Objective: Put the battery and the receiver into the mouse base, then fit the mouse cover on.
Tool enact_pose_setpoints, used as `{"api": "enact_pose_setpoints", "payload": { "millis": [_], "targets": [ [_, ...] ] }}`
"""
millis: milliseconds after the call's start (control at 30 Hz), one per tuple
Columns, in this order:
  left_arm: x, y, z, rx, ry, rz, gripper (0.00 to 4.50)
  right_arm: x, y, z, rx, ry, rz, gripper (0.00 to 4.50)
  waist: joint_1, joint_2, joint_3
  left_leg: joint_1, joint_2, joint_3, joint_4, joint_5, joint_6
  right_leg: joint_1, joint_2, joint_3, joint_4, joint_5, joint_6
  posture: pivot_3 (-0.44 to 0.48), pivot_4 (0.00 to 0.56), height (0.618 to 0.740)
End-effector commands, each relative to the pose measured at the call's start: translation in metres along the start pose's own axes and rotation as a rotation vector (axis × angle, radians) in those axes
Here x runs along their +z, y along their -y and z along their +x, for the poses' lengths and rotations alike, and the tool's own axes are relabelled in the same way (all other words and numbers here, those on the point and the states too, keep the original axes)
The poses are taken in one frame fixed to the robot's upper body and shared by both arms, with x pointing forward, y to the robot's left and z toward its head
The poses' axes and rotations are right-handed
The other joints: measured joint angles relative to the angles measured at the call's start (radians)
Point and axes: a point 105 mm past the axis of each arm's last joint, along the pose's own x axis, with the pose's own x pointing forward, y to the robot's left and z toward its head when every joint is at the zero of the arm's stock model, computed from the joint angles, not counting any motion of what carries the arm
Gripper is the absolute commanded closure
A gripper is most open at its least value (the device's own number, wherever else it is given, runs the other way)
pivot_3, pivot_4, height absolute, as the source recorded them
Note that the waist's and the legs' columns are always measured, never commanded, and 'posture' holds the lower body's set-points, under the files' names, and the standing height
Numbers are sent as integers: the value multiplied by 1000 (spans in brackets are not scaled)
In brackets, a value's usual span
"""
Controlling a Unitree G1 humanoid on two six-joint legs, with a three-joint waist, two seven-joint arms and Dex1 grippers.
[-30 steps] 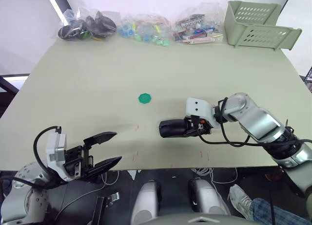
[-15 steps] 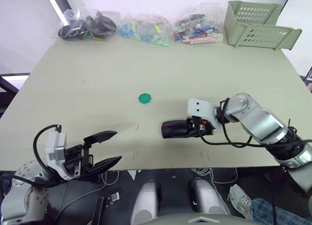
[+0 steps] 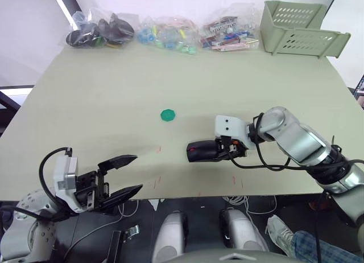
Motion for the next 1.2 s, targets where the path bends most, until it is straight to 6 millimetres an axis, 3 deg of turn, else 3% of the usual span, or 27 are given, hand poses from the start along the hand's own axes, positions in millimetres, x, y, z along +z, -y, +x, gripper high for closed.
{"api": "enact_pose_setpoints", "payload": {
  "millis": [33,1200],
  "targets": [
    [10,4,1,-13,14,44,0,8,-1,-1,0,5,-35,2111,0,0,0,0,0,0,0,0,0,0,0,0,0,0,0,0,150,740],
    [9,1,-1,9,20,40,0,14,-3,-1,13,35,-16,2111,-1,0,0,0,0,0,0,0,0,0,0,0,0,0,0,0,150,740]
  ]
}}
